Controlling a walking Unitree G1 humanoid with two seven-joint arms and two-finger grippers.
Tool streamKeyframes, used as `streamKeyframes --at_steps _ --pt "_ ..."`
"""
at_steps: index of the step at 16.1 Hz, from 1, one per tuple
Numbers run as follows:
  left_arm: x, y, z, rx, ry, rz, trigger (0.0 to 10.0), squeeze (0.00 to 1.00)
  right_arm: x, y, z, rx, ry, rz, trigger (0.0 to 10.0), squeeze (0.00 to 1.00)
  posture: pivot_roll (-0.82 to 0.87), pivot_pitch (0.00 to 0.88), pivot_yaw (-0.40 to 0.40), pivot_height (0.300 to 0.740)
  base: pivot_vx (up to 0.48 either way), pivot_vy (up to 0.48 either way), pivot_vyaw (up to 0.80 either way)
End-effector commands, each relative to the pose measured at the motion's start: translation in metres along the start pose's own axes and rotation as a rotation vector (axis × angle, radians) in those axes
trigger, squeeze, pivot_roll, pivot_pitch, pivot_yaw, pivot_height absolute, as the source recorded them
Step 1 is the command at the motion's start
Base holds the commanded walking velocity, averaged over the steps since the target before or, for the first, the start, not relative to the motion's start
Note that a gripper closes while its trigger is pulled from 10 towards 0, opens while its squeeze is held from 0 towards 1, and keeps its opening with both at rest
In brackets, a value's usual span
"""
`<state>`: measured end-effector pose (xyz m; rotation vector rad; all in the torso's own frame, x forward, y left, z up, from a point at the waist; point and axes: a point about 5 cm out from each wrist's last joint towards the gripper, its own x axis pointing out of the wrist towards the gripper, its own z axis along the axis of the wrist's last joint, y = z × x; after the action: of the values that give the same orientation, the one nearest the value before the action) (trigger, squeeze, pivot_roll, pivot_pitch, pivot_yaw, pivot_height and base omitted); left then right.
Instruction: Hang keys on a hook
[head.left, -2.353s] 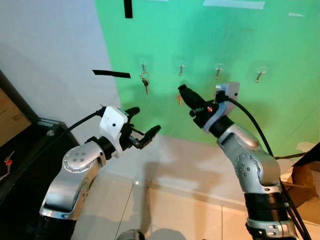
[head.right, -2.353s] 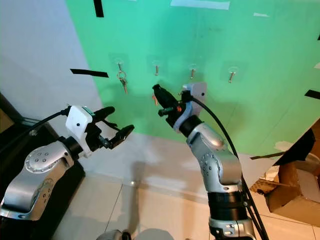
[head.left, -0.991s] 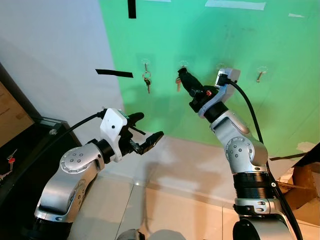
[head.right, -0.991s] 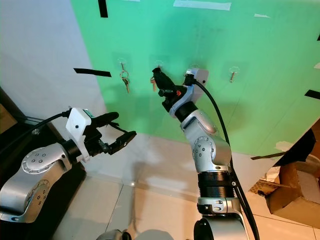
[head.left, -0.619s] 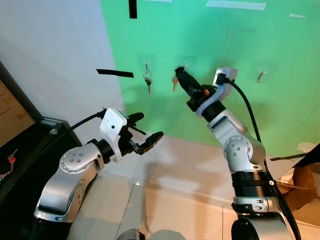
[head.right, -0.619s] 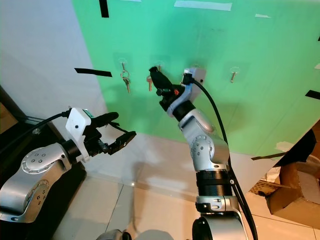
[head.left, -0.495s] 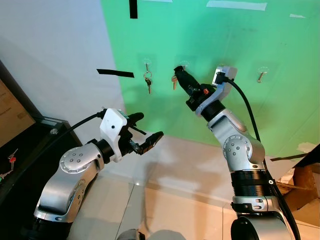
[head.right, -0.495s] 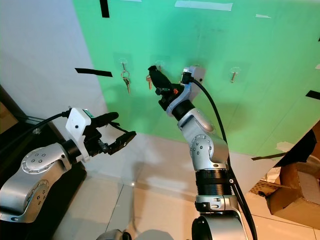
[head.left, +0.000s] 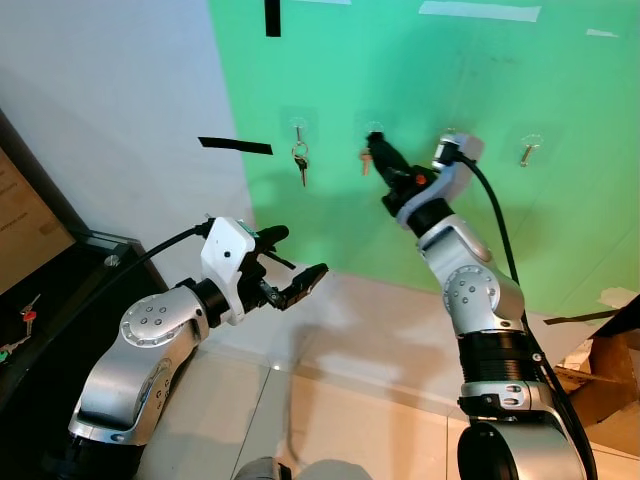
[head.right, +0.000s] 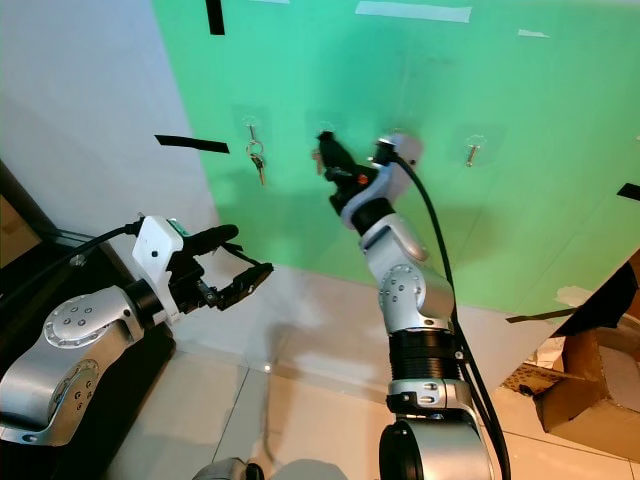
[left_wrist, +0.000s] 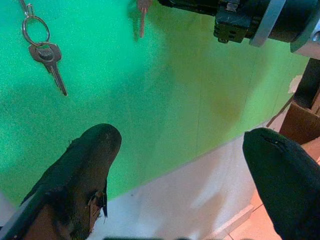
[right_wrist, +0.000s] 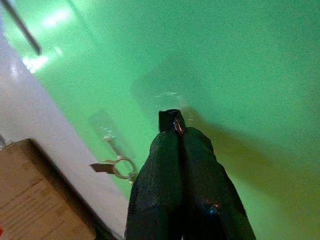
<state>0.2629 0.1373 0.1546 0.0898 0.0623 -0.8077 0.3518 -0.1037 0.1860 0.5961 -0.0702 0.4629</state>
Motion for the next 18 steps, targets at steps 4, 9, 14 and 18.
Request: streamKeyframes --at_steps 4,9,14,18 --pt "0.000 -0.002 0.004 0.012 -0.006 -0.019 10.0 0.00 0.000 -0.003 0.003 0.002 -0.005 -0.017 10.0 0.00 0.01 0.000 0.073 0.740 0.000 0.000 0.00" --pt "0.001 -0.002 0.005 0.010 -0.005 -0.023 10.0 0.00 -0.008 -0.007 -0.024 0.005 0.145 -0.041 10.0 0.00 0.01 0.000 0.076 0.740 0.000 0.000 0.00" --pt "0.001 -0.002 0.005 0.010 -0.003 -0.026 10.0 0.00 -0.010 -0.010 -0.028 0.037 0.173 -0.057 10.0 0.00 0.01 0.000 0.080 0.740 0.000 0.000 0.00" --pt "0.001 -0.001 0.005 0.012 -0.002 -0.024 10.0 0.00 -0.010 -0.011 -0.028 0.063 0.165 -0.067 10.0 0.00 0.01 0.000 0.081 0.740 0.000 0.000 0.00"
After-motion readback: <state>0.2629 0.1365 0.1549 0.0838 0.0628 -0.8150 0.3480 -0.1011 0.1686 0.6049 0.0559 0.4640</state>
